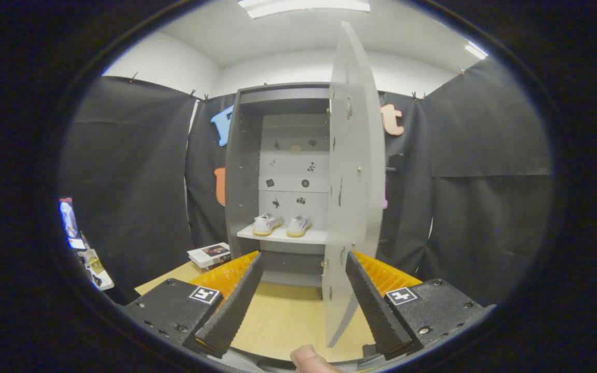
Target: Open the shoe cabinet door, grab the shoes and put them into the shoe cabinet, then close the shoe cabinet door.
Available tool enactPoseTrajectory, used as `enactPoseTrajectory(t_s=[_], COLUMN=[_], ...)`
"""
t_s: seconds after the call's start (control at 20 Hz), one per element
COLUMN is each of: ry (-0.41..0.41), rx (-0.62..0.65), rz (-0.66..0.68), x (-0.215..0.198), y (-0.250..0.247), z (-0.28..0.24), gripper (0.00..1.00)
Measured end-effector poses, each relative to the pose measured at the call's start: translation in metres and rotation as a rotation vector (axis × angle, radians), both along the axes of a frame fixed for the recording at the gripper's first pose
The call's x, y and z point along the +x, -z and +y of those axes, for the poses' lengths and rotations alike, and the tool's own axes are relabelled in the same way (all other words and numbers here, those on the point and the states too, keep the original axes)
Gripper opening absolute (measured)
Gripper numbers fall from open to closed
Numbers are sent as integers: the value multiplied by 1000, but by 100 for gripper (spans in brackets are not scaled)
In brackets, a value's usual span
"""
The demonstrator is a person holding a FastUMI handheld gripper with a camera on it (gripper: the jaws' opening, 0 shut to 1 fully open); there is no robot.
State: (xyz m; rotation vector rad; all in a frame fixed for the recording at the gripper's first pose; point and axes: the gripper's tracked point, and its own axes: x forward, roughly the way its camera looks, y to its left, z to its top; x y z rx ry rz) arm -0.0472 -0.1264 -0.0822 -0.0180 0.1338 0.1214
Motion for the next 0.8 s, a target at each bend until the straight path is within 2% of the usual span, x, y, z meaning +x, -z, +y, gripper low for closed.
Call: enactPoseTrajectory(t_s=[0.15, 0.3, 0.5, 0.7, 0.8], ry=[-4, 116, 174, 176, 127], rx=[-12, -68, -80, -38, -38], rz=[-1, -38, -43, -18, 22], x=[-12, -10, 11, 58, 79], y=[-14, -32, -51, -64, -53], z=[-43, -104, -141, -157, -145], gripper=[100, 100, 100, 100, 100])
